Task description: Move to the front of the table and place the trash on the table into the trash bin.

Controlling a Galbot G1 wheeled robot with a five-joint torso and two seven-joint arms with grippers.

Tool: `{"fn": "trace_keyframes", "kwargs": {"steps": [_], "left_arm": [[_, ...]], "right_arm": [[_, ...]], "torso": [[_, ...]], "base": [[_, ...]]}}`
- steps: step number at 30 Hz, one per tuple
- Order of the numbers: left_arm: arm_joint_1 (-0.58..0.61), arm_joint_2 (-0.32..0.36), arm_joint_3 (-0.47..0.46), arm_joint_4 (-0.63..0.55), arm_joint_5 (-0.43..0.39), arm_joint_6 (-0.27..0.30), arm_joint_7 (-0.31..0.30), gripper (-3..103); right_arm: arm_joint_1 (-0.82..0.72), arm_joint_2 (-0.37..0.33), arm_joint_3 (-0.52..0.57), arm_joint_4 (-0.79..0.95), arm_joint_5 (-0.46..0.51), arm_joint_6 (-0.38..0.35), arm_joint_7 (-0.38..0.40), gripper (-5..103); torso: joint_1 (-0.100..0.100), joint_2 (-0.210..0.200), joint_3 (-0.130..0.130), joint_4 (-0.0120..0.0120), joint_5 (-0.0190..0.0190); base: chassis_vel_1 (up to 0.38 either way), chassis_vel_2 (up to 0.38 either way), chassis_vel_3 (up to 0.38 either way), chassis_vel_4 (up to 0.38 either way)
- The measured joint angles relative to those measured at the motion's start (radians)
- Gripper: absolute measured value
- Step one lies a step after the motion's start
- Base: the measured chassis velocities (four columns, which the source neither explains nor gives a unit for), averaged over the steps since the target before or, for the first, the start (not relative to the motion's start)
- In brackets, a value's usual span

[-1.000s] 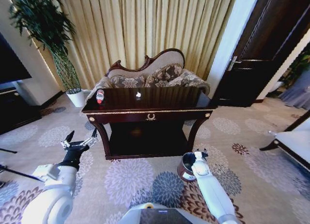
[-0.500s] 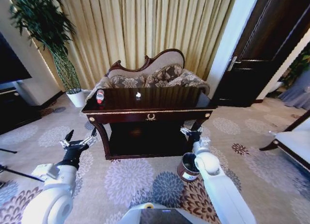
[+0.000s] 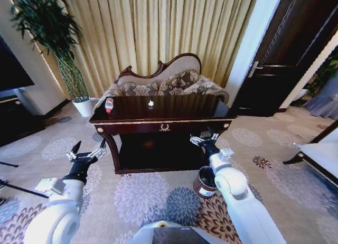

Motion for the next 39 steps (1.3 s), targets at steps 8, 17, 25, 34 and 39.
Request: {"fn": "trace_keyframes", "kwargs": {"steps": [8,17,25,34,39], "left_arm": [[0.000,0.004,-0.003,0.000,0.000,0.000,0.001,100],[-0.001,0.006,-0.001,0.000,0.000,-0.001,0.002,100],[-0.001,0.007,-0.003,0.000,0.000,-0.001,0.002,100],[-0.001,0.008,-0.001,0.000,0.000,-0.002,0.002,100],[-0.001,0.008,-0.001,0.000,0.000,-0.002,0.003,100]], "right_arm": [[0.010,-0.004,0.000,-0.015,-0.008,0.006,-0.009,100],[0.012,-0.006,-0.004,-0.023,-0.011,0.000,-0.013,100],[0.017,-0.005,-0.007,-0.023,-0.007,-0.010,-0.013,100],[0.018,-0.006,-0.013,-0.019,-0.006,-0.015,-0.010,100],[0.022,-0.010,-0.027,0.003,0.044,-0.040,-0.002,100]], "torso": [[0.000,0.000,0.000,0.0001,0.0001],[0.000,0.000,0.000,0.0000,0.0000],[0.000,0.000,0.000,-0.0001,-0.0002],[0.000,0.000,0.000,0.0000,-0.0001],[0.000,0.000,0.000,-0.0001,-0.0001]], "base": [[-0.093,0.097,0.085,-0.084],[-0.204,0.207,0.204,-0.203],[-0.189,0.173,0.187,-0.176],[-0.154,0.153,0.152,-0.146],[-0.129,0.152,0.148,-0.166]]}}
